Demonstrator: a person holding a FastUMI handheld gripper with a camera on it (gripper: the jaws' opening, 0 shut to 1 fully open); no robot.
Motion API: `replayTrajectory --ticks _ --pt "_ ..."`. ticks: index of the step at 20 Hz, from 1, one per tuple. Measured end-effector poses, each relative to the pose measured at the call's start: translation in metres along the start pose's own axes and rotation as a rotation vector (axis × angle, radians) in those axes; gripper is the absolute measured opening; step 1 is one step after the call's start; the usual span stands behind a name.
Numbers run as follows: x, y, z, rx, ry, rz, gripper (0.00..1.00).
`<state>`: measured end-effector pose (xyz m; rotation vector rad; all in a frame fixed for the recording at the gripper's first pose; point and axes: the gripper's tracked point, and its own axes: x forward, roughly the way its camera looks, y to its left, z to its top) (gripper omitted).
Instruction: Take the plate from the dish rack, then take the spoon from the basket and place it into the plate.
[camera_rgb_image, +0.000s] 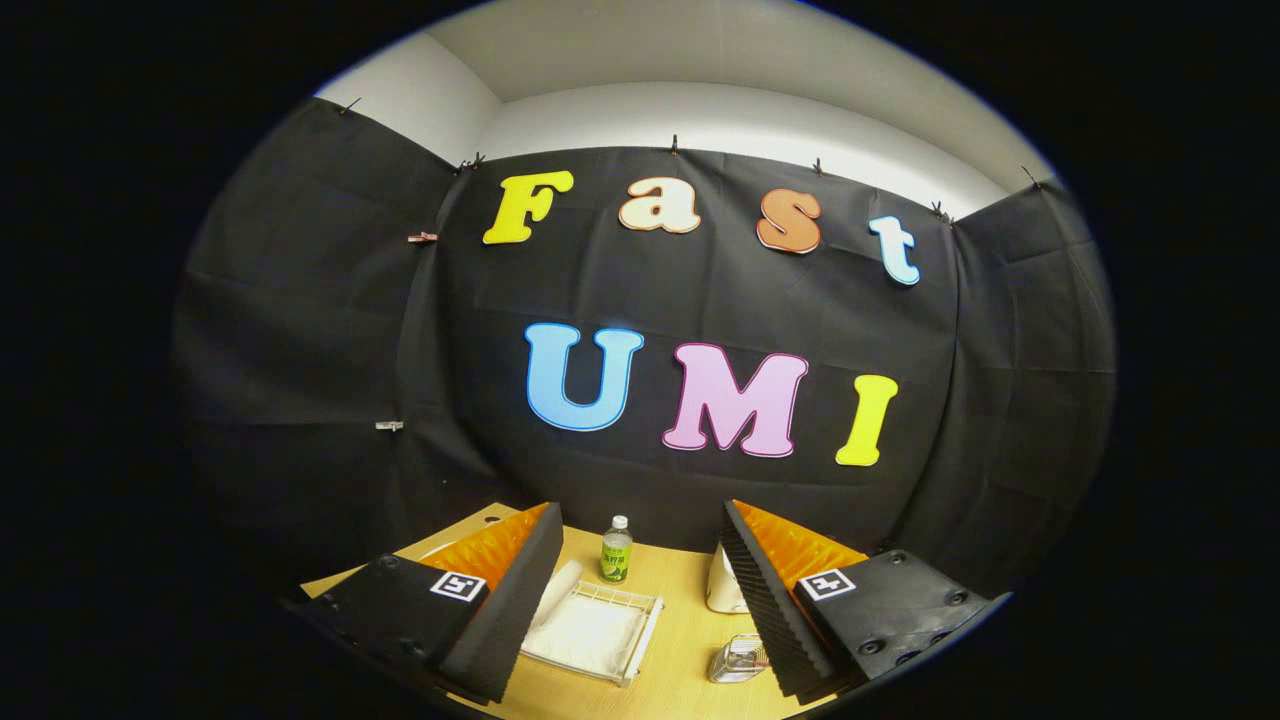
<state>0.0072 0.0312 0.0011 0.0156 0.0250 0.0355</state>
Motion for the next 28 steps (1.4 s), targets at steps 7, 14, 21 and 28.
replayTrajectory --ticks 7,14,21,28 --pt "0.022 0.027 -0.023 0.012 0.073 0.052 0.97" --pt "0.066 0.053 -0.079 0.102 0.236 0.093 0.97" --pt "0.113 0.074 -0.163 0.229 0.485 0.071 0.97" --pt "0.159 0.108 -0.238 0.279 0.682 0.054 0.91"
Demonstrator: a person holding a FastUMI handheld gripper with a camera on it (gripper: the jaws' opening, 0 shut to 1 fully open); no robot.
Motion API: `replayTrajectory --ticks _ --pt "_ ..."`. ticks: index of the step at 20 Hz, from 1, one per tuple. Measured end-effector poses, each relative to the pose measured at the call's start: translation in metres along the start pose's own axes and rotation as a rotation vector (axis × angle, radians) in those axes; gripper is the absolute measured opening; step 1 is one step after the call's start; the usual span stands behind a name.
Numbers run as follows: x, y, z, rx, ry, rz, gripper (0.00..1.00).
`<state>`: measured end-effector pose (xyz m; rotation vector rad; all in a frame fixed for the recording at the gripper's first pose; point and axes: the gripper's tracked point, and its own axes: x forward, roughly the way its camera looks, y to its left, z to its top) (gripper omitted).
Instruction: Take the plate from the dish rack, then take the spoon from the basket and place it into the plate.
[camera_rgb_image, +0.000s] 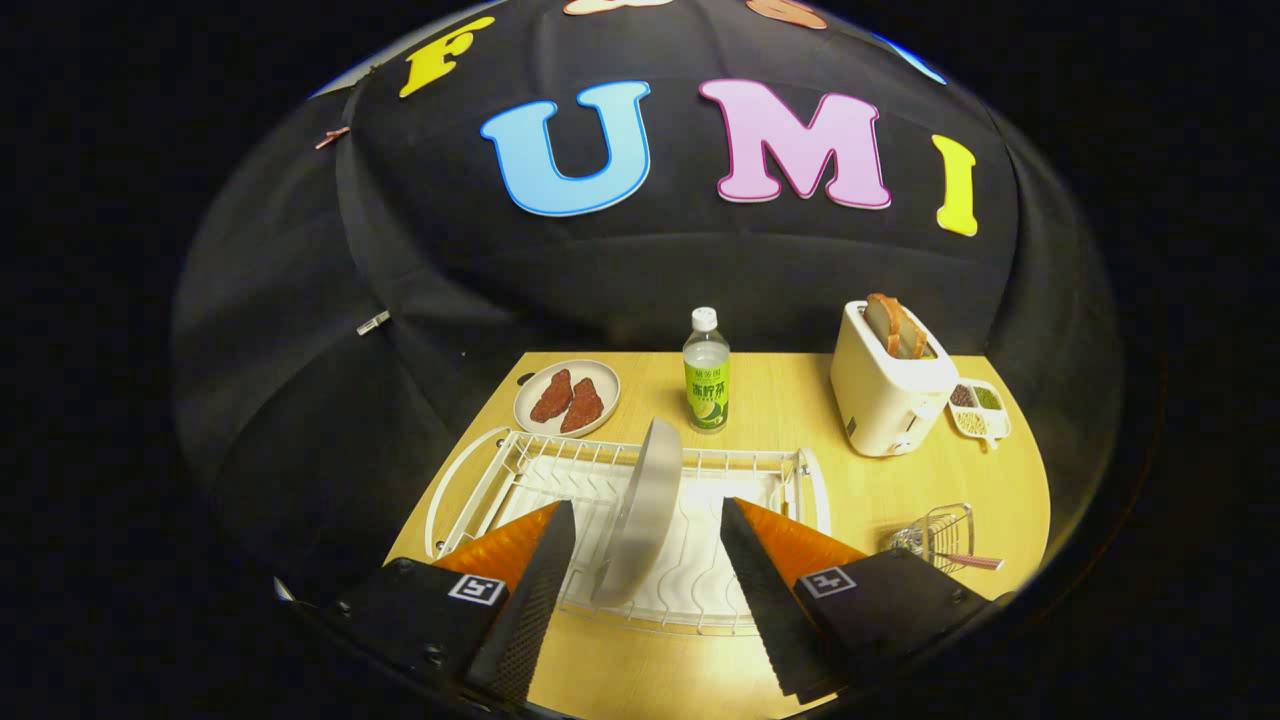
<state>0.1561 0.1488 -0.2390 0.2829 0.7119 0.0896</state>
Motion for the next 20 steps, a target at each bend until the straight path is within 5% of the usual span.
replayTrajectory --ticks 8,11,13,20 --pt "0.070 0.007 -0.047 0.045 0.157 -0.074 0.71" --pt "0.076 -0.006 -0.050 0.038 0.177 -0.162 0.43" --pt "0.075 -0.005 -0.051 0.040 0.201 -0.183 0.41" --pt "0.072 0.005 -0.002 -0.306 0.157 -0.257 0.33"
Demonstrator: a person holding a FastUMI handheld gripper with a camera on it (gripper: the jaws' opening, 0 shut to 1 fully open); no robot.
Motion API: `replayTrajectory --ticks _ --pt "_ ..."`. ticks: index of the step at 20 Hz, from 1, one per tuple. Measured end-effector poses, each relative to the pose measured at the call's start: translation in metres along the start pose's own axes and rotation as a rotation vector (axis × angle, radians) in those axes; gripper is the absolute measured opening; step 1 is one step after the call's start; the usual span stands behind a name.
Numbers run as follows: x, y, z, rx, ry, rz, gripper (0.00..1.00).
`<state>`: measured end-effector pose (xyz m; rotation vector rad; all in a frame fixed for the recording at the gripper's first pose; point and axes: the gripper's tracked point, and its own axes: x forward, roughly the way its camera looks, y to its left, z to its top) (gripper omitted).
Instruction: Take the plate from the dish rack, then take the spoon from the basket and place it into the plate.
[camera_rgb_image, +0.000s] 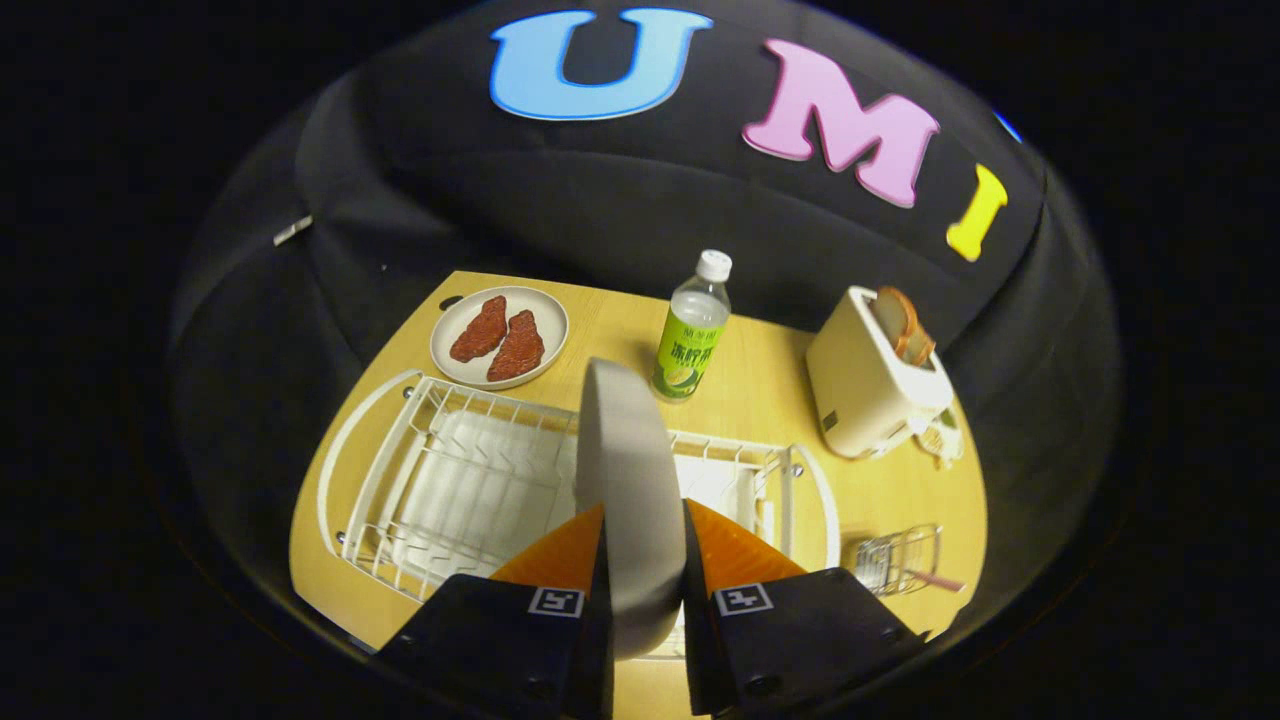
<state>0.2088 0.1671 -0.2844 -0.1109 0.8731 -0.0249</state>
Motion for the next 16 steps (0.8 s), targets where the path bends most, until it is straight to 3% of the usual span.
replayTrajectory --ticks 2,4,10,13,16 --pt "-0.002 0.001 0.005 -0.037 0.000 -0.003 0.32" --pt "-0.005 -0.008 0.010 0.003 -0.018 0.000 0.32" --pt "-0.019 -0.029 -0.003 0.240 0.015 0.115 0.22" --pt "-0.020 -0.039 -0.019 0.304 0.043 0.148 0.22" --pt "-0.033 -0.042 -0.026 0.429 0.045 0.233 0.23"
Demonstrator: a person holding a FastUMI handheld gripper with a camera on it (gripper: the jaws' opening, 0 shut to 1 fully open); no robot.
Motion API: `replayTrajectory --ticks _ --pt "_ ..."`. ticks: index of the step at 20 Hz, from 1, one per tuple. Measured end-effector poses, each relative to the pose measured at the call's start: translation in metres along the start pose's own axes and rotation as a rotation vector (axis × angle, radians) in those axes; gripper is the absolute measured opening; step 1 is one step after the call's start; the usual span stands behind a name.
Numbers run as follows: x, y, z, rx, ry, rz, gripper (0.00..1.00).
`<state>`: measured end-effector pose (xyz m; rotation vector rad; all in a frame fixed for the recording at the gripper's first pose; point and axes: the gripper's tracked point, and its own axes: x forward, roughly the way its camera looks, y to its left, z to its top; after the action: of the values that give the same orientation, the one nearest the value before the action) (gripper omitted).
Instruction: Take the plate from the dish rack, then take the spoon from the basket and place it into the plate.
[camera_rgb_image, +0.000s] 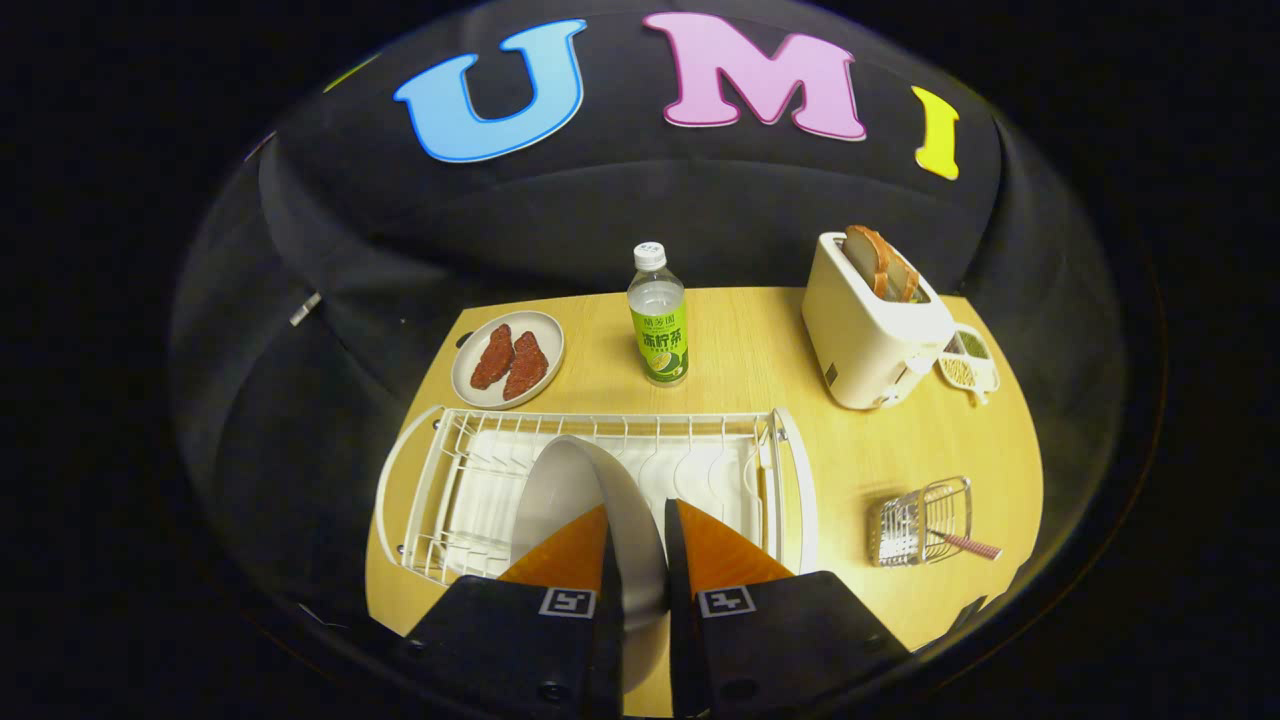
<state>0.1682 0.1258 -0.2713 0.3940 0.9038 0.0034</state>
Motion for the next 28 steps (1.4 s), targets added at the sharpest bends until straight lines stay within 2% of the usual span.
replayTrajectory --ticks 2,5,11,17,21,28 --pt "-0.014 -0.009 0.001 0.064 -0.011 0.044 0.22" --pt "-0.043 -0.028 -0.006 0.088 -0.025 0.092 0.22" --pt "-0.103 -0.094 -0.040 0.212 -0.015 0.143 0.22" --pt "-0.147 -0.179 -0.095 0.355 -0.012 0.126 0.22" --pt "-0.160 -0.227 -0.136 0.455 -0.005 0.114 0.22" --pt "-0.146 -0.285 -0.208 0.527 0.036 0.057 0.22"
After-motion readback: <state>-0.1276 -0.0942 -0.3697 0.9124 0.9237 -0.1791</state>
